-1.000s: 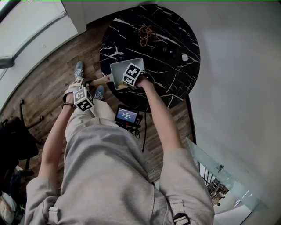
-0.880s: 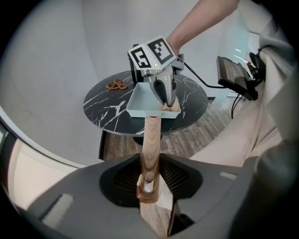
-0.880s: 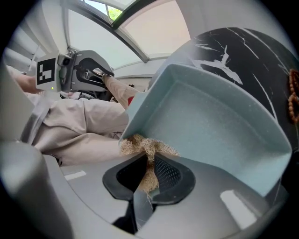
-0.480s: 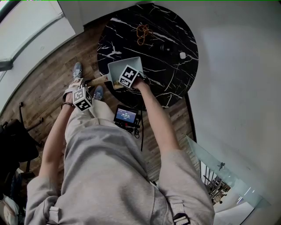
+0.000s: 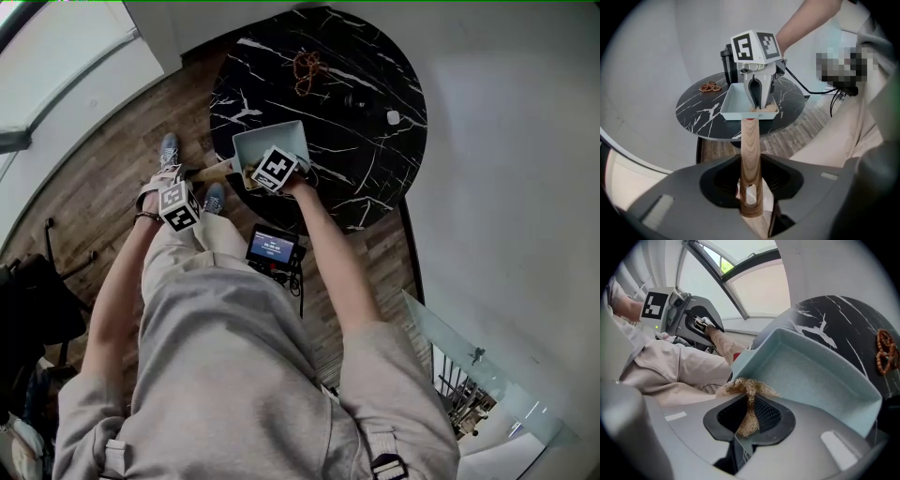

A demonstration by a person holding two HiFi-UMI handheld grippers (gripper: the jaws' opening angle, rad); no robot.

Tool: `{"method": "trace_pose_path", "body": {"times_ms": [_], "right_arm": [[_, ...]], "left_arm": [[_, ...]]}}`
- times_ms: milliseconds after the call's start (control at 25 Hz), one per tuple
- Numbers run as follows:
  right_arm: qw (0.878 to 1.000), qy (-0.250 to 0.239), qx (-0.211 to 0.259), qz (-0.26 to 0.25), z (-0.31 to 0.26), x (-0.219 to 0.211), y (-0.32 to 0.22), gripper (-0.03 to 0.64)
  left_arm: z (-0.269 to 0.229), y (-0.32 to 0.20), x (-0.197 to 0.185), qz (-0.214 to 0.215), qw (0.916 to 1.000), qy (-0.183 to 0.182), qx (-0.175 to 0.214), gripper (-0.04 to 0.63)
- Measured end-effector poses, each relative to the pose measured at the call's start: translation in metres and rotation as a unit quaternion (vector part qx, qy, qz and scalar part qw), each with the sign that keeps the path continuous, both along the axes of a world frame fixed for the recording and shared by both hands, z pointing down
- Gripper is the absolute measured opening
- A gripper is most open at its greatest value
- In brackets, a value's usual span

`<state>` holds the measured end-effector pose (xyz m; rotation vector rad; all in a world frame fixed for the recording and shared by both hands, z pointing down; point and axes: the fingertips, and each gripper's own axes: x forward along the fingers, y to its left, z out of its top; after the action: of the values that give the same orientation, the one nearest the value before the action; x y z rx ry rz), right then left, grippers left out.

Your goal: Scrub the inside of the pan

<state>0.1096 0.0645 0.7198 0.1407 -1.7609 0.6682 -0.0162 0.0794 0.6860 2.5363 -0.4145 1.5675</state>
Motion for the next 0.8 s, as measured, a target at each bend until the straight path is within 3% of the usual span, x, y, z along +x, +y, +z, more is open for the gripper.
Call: {"method": "trace_pose_path", "body": {"times_ms": [240,520,800], "right_arm": [[0.996,-0.026,0.048,0.072,-0.003,-0.012,-0.028,0.061],[0.976,-0.032,0.105,0.189,-0.005,-0.025,-0.075,0.061],[0.976,-0.021,0.134,0.173,-0.006,-0.028,-0.089,0.061]], "left_arm": [[0.005,0.002,-0.001,0.016,0.9997,-0.014,-0.014,0.132],[0.006,0.006,0.000,0.029,0.9990,-0.025,-0.023,0.132],[0.004,0.007,0.003,-0.003,0.9995,-0.010,-0.030,0.130]]}}
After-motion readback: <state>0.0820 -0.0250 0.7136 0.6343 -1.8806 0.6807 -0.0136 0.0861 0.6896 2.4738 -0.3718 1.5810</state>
